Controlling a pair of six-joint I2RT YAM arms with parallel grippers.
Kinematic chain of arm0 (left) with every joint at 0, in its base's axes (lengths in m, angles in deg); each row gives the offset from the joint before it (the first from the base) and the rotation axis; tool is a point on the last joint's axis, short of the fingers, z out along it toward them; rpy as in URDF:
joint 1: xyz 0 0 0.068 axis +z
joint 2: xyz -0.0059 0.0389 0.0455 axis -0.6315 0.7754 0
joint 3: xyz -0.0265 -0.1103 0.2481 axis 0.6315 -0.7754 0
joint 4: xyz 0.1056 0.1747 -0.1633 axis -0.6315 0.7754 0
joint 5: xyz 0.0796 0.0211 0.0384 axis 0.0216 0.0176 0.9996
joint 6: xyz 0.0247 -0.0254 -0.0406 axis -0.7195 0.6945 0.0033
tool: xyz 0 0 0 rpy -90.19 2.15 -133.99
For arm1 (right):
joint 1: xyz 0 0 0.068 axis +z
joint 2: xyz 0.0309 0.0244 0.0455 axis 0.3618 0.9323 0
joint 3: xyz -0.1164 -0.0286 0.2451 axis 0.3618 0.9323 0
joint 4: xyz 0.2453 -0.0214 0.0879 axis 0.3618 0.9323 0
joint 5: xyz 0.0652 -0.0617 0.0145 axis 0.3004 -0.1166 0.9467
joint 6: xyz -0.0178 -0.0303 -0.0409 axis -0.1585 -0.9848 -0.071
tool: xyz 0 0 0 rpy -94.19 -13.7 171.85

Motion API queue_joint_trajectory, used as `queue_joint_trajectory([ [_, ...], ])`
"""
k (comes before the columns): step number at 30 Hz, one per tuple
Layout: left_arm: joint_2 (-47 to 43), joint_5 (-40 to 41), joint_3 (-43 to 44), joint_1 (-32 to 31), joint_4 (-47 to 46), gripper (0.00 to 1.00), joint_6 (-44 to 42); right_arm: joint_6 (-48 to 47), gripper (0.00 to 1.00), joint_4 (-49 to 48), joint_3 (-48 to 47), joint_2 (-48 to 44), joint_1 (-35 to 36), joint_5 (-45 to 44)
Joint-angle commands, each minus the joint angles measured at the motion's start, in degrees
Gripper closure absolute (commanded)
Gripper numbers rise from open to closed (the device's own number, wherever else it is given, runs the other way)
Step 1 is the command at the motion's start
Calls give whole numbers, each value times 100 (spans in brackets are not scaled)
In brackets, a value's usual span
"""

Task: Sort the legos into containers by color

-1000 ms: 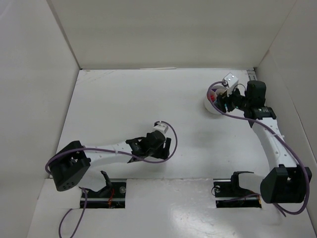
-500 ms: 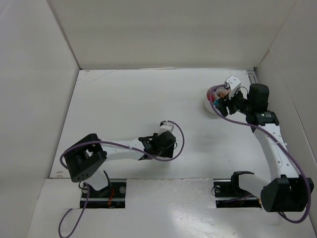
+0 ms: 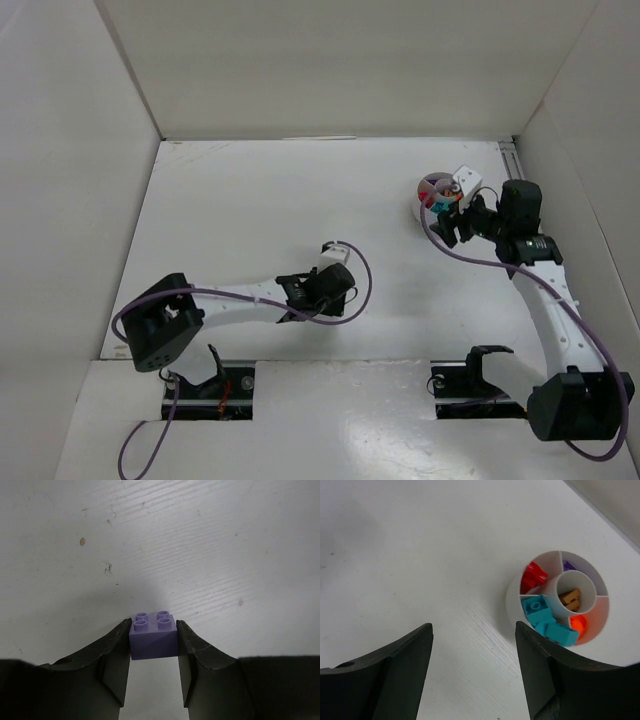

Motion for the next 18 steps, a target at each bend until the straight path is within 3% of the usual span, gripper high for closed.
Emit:
queue_joint_trajectory([
  [1, -791, -74, 233, 113, -63, 76, -351, -239, 28, -389, 310, -430, 242, 1015],
  [7, -2241, -1482, 146, 1196, -1388, 79, -361, -363, 27, -1674, 1145, -1379, 1709, 948],
  [12, -2867, -4072, -171, 2205, -2769, 79, -150, -441, 23, -2884, 1489, -1705, 2772, 746],
  [18, -2823, -5602, -118, 2259, -3552, 79, 263, -573, 23, -3721, 1489, -1574, 4029, 123],
])
